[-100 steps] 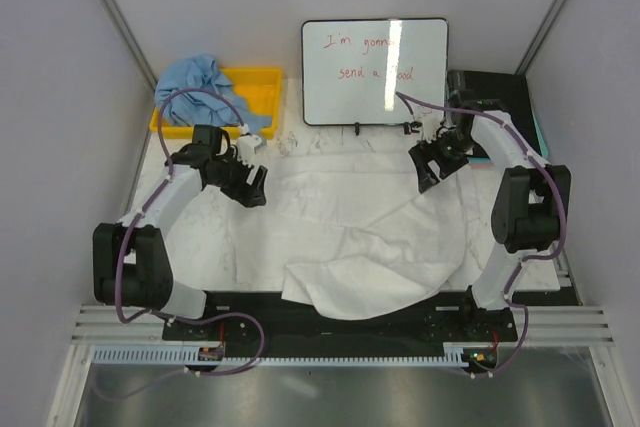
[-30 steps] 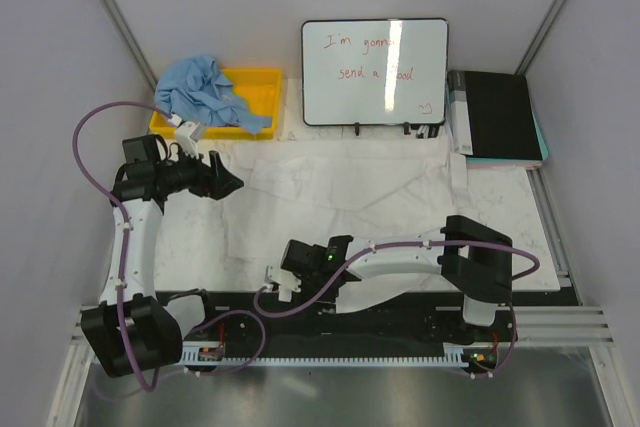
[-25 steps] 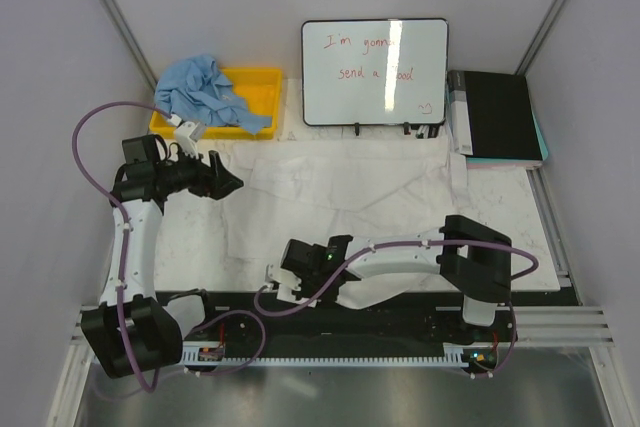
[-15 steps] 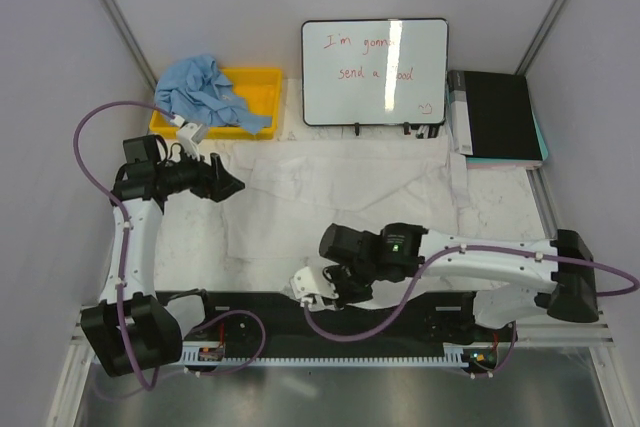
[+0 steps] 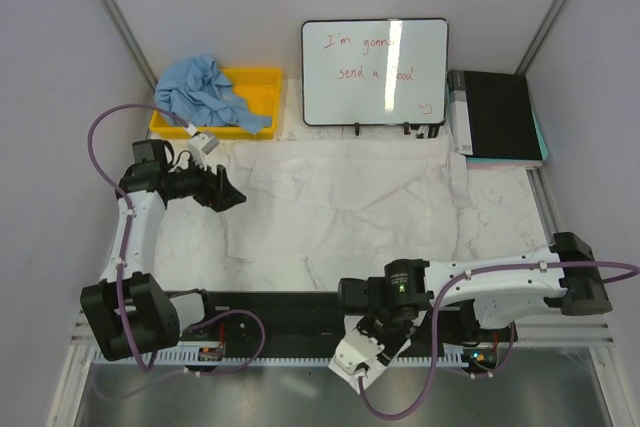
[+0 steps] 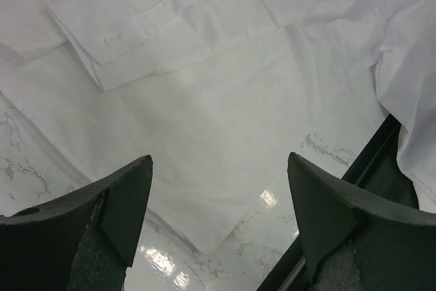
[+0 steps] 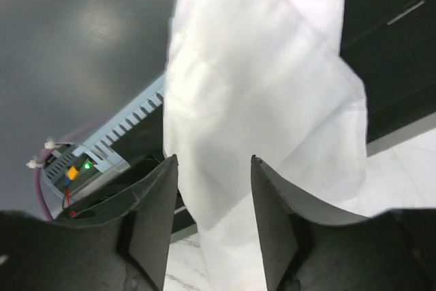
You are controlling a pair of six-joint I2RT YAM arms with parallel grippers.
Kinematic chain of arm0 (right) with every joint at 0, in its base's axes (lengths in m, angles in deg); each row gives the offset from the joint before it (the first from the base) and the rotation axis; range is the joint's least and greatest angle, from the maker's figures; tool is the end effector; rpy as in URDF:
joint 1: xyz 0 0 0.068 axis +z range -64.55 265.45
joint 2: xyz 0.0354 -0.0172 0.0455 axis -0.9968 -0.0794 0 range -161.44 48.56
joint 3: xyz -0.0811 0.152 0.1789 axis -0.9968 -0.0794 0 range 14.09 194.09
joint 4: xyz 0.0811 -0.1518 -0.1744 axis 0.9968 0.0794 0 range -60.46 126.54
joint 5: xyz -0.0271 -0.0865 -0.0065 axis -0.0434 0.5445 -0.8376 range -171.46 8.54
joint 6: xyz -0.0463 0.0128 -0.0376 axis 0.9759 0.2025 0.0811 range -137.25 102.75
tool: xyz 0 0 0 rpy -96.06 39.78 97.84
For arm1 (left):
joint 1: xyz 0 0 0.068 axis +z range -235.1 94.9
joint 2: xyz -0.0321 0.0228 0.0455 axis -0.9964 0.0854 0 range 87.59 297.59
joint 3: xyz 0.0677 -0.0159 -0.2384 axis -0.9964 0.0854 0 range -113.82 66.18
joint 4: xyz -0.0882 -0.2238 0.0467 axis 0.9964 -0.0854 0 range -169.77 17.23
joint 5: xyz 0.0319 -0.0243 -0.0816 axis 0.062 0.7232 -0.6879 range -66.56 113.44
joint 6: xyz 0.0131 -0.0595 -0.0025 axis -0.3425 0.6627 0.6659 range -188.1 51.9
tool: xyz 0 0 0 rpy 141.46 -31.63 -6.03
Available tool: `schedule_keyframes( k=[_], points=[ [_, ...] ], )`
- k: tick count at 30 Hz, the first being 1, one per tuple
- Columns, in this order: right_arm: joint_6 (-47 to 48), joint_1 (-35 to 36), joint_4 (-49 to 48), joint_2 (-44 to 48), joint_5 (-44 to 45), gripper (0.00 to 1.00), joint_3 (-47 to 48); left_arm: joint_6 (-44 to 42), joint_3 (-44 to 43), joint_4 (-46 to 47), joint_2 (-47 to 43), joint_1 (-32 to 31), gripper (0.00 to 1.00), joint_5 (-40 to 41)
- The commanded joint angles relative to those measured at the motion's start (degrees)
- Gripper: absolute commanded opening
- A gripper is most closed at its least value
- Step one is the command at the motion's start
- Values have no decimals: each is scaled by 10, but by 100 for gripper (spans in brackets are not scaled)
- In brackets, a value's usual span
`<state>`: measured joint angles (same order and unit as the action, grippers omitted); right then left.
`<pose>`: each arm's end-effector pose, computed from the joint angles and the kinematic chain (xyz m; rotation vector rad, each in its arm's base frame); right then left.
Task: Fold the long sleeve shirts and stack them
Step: Fold the shirt
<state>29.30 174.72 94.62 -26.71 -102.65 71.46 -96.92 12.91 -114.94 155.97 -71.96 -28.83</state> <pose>-0.0139 0.2085 0.2159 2.8496 -1.1186 -0.6017 0.2248 0.0155 0.2483 0.6117 2.1283 -0.7740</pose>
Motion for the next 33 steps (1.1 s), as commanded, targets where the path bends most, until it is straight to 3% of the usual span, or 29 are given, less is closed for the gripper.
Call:
schedule_keyframes(
  k=[1, 6, 7, 12, 13, 15, 21, 24, 27, 33],
  points=[
    [2, -3, -15, 13, 55, 62, 37, -81, 2, -26, 10, 2, 88, -20],
    [34, -130, -37, 67, 91, 79, 37, -146, 19, -47, 17, 3, 87, -27],
    [48, -195, -33, 71, 98, 79, 37, -173, 22, -55, 17, 2, 86, -34],
    [139, -405, 50, 60, 77, 69, 12, -306, 45, -112, 6, -34, 84, -8],
    [155, -469, 51, 58, 81, 66, -1, -318, 51, -121, -3, -43, 84, 13],
    [170, -533, 52, 50, 81, 59, -36, -339, 76, -123, -16, -67, 82, 37],
    [268, -804, 40, 9, 102, 49, -82, -423, 121, -139, -42, -81, 76, 79],
    [294, -857, 46, -1, 101, 46, -73, -505, 136, -180, -47, -83, 71, 98],
    [292, -858, 51, 14, 76, 47, -78, -556, 164, -193, -61, -95, 68, 127],
    [366, -858, -35, 132, 52, 60, -172, -560, 189, -187, -75, -103, 68, 134]
  ],
)
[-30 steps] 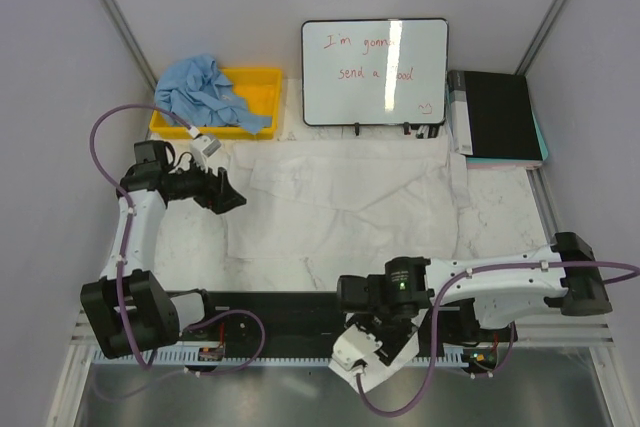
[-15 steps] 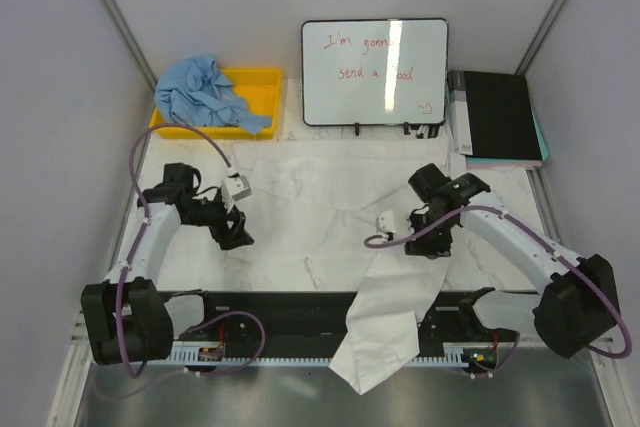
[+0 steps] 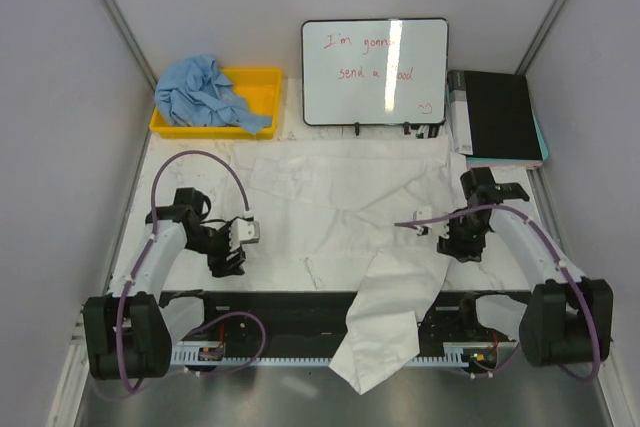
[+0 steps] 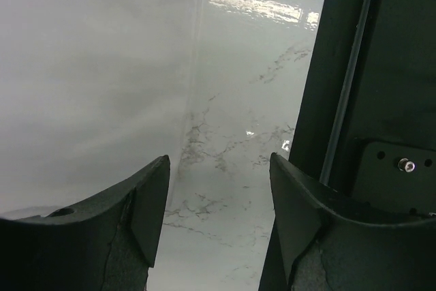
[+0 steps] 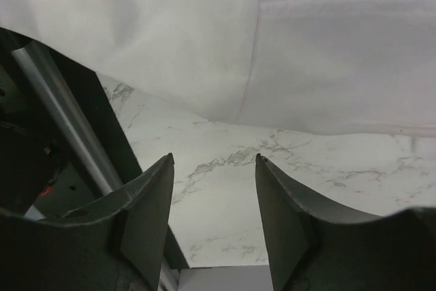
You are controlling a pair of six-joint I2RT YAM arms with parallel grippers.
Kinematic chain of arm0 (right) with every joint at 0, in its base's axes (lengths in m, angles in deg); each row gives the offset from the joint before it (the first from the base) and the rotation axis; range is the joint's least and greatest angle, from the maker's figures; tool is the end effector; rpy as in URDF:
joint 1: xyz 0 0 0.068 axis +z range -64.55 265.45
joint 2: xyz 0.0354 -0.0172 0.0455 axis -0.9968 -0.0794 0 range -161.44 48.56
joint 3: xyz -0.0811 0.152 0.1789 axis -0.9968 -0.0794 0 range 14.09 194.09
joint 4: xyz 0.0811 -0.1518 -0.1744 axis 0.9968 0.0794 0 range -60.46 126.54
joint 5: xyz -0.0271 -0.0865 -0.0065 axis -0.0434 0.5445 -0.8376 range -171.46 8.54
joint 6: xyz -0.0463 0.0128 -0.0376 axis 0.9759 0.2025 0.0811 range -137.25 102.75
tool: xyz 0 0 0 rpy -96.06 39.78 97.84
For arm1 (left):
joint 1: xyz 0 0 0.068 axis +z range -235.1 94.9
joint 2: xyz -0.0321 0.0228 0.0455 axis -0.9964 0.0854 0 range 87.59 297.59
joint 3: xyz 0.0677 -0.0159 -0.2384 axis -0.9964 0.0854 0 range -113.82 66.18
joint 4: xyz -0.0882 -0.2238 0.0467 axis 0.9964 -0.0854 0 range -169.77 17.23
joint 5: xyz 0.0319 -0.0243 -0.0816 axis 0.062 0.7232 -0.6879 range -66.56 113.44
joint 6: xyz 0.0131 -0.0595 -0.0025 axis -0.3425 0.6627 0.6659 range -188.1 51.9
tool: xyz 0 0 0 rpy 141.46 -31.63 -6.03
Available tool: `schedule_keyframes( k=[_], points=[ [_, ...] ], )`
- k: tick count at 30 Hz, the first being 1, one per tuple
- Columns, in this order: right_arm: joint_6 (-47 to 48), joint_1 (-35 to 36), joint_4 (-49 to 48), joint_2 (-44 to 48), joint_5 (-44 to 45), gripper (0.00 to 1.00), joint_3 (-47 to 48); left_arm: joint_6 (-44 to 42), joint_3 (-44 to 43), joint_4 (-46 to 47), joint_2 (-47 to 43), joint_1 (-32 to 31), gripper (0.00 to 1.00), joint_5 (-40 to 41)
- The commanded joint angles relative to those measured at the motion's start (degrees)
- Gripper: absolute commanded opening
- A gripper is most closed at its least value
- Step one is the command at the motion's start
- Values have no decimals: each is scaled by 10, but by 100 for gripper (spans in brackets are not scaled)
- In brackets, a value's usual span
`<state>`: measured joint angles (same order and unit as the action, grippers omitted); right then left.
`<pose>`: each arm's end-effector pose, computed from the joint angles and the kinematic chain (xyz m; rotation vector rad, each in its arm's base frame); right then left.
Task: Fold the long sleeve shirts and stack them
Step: Fold the shirt
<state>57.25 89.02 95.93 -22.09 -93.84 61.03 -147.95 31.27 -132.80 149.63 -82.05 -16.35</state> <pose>0.1720 0.0206 0.1836 -1.8930 2.3351 0.2672 0.1447 -0.0215 0.1651 1.6137 1.9991 -0.6549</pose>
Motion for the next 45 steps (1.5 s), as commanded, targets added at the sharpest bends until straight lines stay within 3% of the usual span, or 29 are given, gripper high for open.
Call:
schedule_keyframes(
  k=[1, 4, 7, 10, 16, 26, 31, 37, 45],
  points=[
    [100, -1, -67, 140, -47, 63, -89, -47, 5, -8, -10, -2, 68, 9],
    [177, -1, -76, 214, -76, 63, -139, -28, 1, -2, 2, -2, 69, 3],
    [227, 1, -1, 241, -112, 64, -133, -21, -6, 0, 8, -2, 69, -3],
    [211, 22, 36, 238, -114, 64, -129, -14, -6, 5, 11, -2, 69, -14],
    [166, 66, -6, 184, -107, 60, -137, 10, -16, 19, 33, -2, 69, -20],
    [159, 123, -103, 182, -52, 54, -200, 11, -14, 22, 35, -2, 69, -13],
    [139, 142, -155, 168, -41, 40, -215, 14, -17, 23, 34, -3, 70, -11],
    [146, 144, -128, 182, -34, 4, -215, 12, -16, 20, 32, -2, 69, -8],
    [129, 145, -66, 219, -45, 0, -177, -84, 15, 12, -21, -3, 62, 34]
  ],
)
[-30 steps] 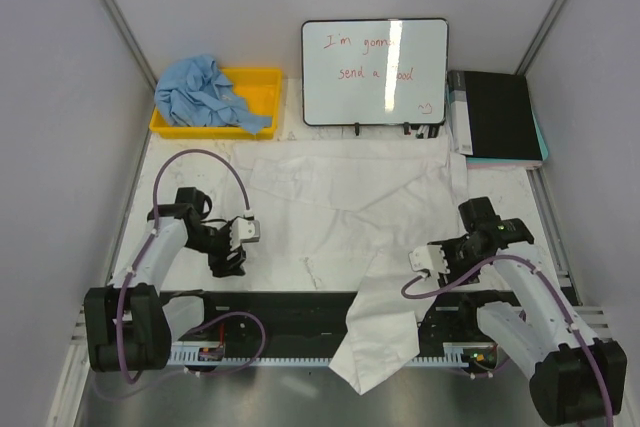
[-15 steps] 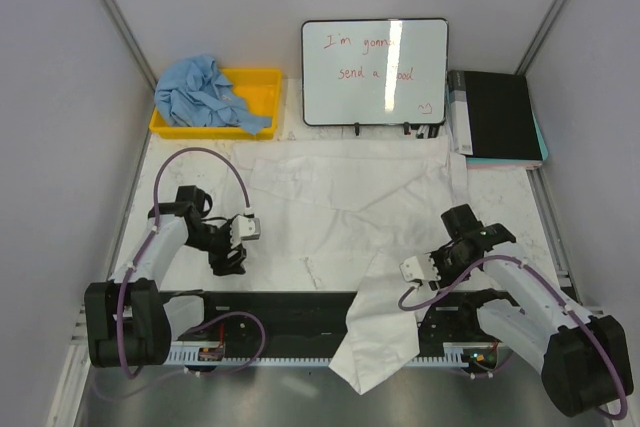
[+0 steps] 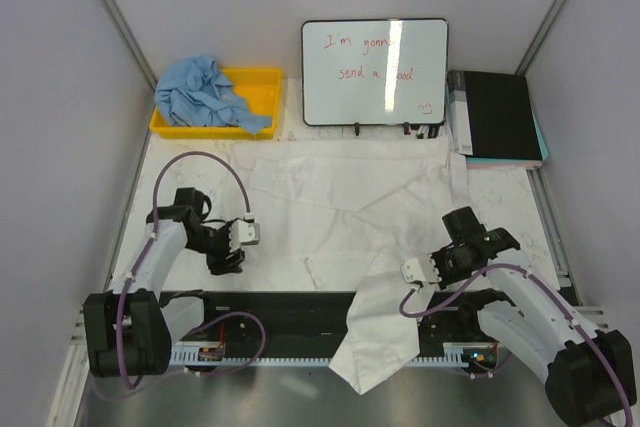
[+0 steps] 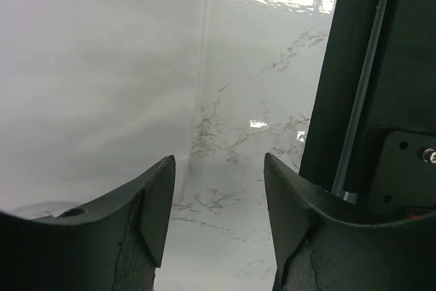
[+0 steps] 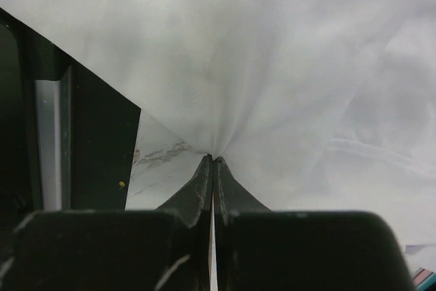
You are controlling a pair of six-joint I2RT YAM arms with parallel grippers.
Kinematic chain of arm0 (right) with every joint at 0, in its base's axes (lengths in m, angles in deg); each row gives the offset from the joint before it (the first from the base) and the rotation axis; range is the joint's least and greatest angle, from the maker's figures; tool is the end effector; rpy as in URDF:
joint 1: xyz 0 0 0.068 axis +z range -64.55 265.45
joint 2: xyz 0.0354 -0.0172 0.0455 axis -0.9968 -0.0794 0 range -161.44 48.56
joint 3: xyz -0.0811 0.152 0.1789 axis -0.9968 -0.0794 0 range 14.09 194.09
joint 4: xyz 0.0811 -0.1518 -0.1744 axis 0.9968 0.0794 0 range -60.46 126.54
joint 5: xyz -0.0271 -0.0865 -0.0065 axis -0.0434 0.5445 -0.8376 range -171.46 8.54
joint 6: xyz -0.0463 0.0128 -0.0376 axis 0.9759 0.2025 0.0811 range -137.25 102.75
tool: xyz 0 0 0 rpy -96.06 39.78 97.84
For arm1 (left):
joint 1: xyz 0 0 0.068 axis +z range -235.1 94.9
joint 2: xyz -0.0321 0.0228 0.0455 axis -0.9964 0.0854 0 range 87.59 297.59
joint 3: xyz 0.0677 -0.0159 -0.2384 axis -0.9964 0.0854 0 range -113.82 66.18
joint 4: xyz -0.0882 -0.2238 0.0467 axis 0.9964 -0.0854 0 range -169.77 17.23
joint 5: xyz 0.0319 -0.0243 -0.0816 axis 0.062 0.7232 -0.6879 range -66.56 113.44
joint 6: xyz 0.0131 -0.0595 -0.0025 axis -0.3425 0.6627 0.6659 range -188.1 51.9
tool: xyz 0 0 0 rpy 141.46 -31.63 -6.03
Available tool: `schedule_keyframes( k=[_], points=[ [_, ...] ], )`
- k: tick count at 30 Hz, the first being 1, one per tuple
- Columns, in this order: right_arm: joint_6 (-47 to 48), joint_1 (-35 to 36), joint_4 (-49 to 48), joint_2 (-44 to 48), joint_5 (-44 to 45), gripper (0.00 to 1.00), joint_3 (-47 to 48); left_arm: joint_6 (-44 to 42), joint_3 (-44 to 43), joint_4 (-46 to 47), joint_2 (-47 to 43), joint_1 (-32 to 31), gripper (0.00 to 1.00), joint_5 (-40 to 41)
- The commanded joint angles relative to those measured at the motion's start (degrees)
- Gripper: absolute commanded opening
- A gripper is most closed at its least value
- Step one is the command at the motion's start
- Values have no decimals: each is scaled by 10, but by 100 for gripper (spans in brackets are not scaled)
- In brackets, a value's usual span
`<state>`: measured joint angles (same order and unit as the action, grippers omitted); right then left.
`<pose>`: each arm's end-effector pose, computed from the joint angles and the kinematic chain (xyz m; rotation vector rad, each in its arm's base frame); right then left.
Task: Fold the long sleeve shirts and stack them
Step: Fold the shirt
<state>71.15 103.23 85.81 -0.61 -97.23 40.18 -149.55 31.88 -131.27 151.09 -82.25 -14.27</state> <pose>0.1089 0.0480 0.1443 -2.2826 1.6688 0.1673 0.1470 -0.0206 0.1585 1.6616 2.0021 -0.6238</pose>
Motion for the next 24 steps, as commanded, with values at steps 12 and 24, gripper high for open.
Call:
schedule_keyframes(
  k=[12, 24],
  points=[
    [-74, 2, 39, -45, -15, 0, 83, -164, 42, 42, -33, -21, 42, 47],
    [-89, 2, 40, -47, -8, 0, 85, -166, 76, 127, -29, -41, 43, 62]
  ],
)
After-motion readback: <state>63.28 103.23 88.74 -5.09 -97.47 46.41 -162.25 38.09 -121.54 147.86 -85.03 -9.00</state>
